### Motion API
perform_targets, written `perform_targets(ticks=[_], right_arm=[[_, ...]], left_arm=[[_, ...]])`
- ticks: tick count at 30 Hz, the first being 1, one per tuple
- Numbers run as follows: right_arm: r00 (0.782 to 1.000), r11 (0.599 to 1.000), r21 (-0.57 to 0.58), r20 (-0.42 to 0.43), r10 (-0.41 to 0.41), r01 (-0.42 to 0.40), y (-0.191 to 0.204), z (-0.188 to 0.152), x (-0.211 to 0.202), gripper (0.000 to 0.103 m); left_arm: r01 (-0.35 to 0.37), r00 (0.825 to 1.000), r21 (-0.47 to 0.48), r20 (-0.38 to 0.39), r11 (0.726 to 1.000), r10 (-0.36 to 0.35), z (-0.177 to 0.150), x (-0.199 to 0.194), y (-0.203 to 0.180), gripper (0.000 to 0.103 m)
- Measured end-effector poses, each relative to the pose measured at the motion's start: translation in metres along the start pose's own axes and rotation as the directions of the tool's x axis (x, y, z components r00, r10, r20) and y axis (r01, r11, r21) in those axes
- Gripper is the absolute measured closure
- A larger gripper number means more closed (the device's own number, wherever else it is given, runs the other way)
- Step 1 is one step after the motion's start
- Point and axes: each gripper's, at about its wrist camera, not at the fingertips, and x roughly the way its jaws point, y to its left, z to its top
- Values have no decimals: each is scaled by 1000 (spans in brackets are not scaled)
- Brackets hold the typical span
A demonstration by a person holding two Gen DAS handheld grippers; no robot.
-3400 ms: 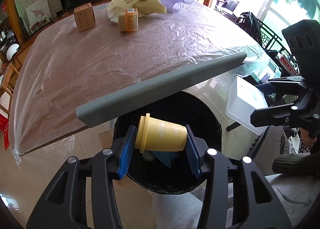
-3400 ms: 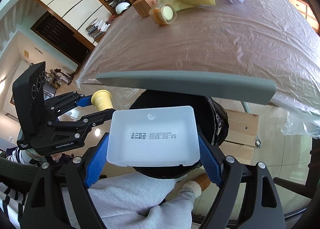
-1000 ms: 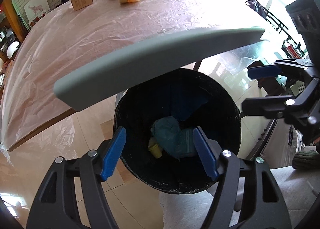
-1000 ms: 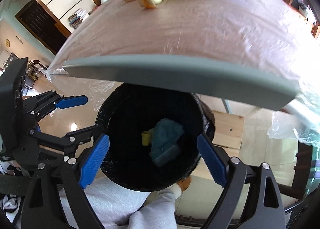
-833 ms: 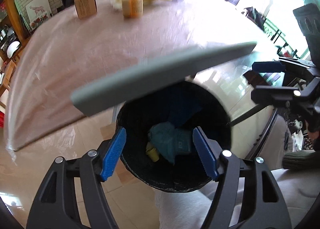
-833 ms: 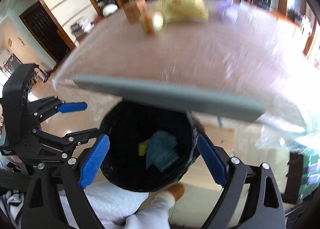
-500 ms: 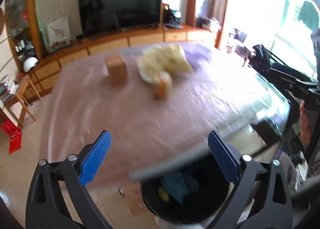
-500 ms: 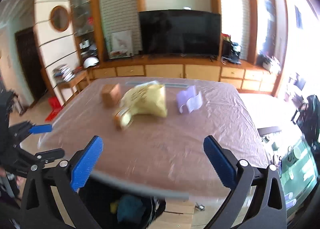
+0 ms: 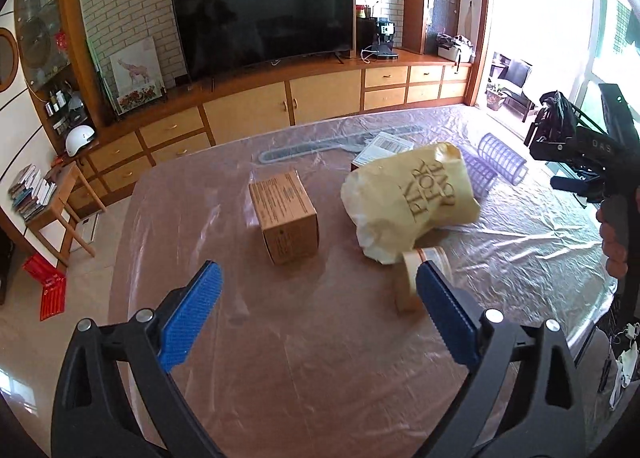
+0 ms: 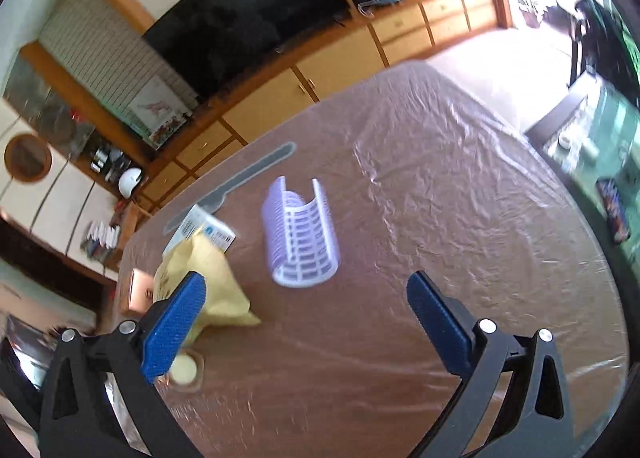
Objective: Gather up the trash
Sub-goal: 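Move both tools back to the table and grasp the lilac hair roller with the right tool, then grasp the small cardboard box with the left tool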
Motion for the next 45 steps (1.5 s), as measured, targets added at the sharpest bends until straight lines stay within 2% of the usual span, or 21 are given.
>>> perform_targets(ticks=[5, 6, 8, 10, 11, 15, 18, 22, 27, 35, 36, 40, 42, 45], right_arm=[[999, 998, 51, -37, 23, -21, -4, 14, 32, 11], [998, 998, 57, -56, 20, -17, -4, 14, 37, 17], [994, 995, 91, -97, 51, -42, -6, 17, 51, 34], [991, 993, 110, -114, 63, -50, -9, 16, 57, 59], [992, 993, 105, -114, 62, -50, -9, 18, 58, 61], [1000, 998, -58, -24, 7, -9, 13, 13, 39, 62], [998, 968, -246, 22, -51, 55, 41, 5, 28, 62], [999, 930, -366, 15, -30, 34, 62, -8, 17, 62], [1000, 910, -414, -19, -3, -5, 74, -26, 7, 62], [998, 912, -408, -62, 16, -39, 77, -48, 7, 62], [998, 912, -408, -63, 16, -40, 78, -49, 8, 62], [998, 912, -407, -65, 21, -45, 80, -51, 9, 62], [998, 912, -409, -61, 22, -45, 81, -53, 7, 62], [998, 912, -407, -62, 24, -47, 84, -54, 9, 62]], left_arm=[[11, 1000, -18, -20, 1000, -11, 14, 21, 5, 5], [15, 1000, -24, -25, 1000, -16, 17, 25, 6, 5], [22, 999, -31, -30, 999, -23, 21, 31, 8, 5], [23, 999, -29, -36, 999, -24, 23, 35, 9, 5], [23, 999, -25, -40, 999, -24, 24, 38, 9, 5], [15, 999, -6, -51, 1000, -15, 25, 46, 9, 5], [18, 998, -12, -61, 1000, -18, 27, 53, 11, 5], [13, 997, -17, -69, 1000, -14, 27, 57, 13, 5], [-11, 997, -19, -82, 1000, 9, 27, 65, 24, 5], [-25, 992, -19, -121, 1000, 23, 32, 91, 31, 5], [-20, 992, -25, -124, 999, 17, 32, 94, 32, 8], [7, 987, -56, -161, 998, -16, 30, 104, 36, 42], [19, 985, -81, -171, 997, -32, 27, 107, 40, 49], [32, 986, -110, -162, 993, -50, 24, 106, 45, 51]])
